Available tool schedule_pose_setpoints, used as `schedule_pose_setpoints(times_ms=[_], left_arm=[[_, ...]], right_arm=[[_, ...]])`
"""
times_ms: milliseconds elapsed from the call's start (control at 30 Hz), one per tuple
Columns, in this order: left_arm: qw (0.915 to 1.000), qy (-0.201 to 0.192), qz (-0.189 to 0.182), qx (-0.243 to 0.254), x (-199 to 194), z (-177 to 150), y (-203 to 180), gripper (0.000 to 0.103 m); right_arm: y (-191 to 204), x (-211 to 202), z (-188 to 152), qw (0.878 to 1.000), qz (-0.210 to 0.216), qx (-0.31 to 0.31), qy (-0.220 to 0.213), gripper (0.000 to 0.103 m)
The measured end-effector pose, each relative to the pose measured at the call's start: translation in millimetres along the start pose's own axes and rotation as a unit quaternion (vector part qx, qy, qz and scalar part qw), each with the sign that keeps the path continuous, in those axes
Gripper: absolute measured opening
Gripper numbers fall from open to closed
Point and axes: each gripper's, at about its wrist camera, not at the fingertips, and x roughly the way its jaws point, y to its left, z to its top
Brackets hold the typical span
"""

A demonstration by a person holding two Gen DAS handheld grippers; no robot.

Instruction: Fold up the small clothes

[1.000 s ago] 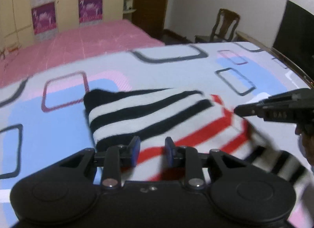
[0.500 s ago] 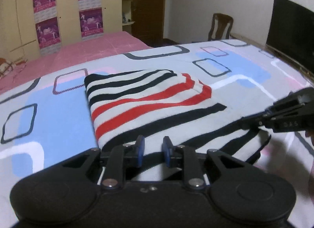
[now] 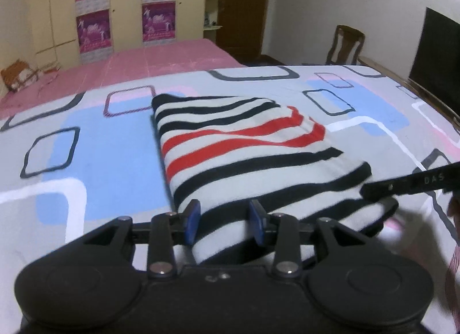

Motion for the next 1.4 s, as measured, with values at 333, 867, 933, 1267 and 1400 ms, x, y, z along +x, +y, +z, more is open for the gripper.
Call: schedule_pose_setpoints(times_ms=[333,867,933,1267,1400], left_arm=[[0.9999,0.007,0.007,0.007,-2.7,2.3,4.1,0.042],[0.9987,0.022,-0.018,0.043,32.2,21.2,-25.7,0.042],[0.9987,0.023,-0.015,0.043,29.3,22.5,-26.9,0.042],[0.9981,0.027,0.026,0.049,20.4,23.8,-28.7,0.042],[0.9978,0.027,0.033,0.050,20.9,25.8,-30.2,0.042]], right_arm=[[7.9,-3.8,-2.8,0.999,-0.023,-0.027,0.007,0.014],[44.6,35.8,15.9,0.982,-0.076,-0.175,-0.015,0.000],[41.5,32.2,16.7,0.982,-0.072,-0.173,-0.013,0.000],[51.4,30.7,11.9,0.981,-0.059,-0.187,-0.010,0.000],[52.1,31.1,15.5,0.982,-0.053,-0.179,-0.006,0.000]])
